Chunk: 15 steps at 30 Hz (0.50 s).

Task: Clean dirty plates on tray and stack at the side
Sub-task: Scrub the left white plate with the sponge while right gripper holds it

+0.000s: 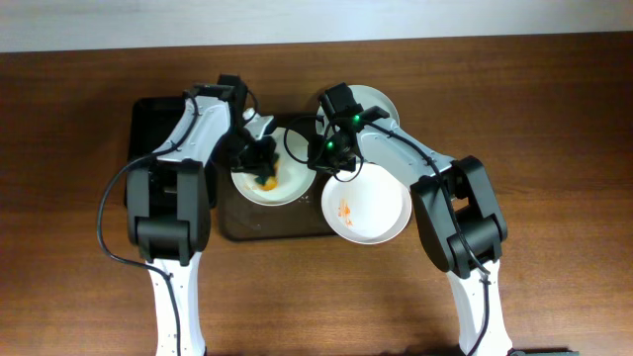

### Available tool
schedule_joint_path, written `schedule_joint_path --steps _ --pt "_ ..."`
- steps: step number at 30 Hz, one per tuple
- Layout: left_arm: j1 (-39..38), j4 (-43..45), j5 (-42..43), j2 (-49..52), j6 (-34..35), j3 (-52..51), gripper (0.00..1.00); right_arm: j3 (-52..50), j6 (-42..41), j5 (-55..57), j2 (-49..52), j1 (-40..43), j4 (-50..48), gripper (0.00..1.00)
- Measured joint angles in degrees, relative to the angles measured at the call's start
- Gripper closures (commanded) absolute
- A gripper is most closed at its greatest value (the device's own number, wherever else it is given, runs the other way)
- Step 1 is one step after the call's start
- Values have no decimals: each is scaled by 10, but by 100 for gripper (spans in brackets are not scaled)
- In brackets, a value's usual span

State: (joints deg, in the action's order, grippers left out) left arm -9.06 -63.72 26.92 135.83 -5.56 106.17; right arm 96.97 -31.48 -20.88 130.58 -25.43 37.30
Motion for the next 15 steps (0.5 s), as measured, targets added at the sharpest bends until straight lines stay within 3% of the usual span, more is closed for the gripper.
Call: schedule_joint_path --steps 3,6,12,15 --pt "-10 76 50 7 -6 -3 99 0 0 0 0 0 0 96" --pt "-15 142 15 7 69 -1 99 0 0 0 0 0 0 96" --pt "-24 84 -283 -12 243 14 99 0 2 0 0 0 0 96" --pt "-28 22 -341 -12 265 17 99 0 2 0 0 0 -1 96"
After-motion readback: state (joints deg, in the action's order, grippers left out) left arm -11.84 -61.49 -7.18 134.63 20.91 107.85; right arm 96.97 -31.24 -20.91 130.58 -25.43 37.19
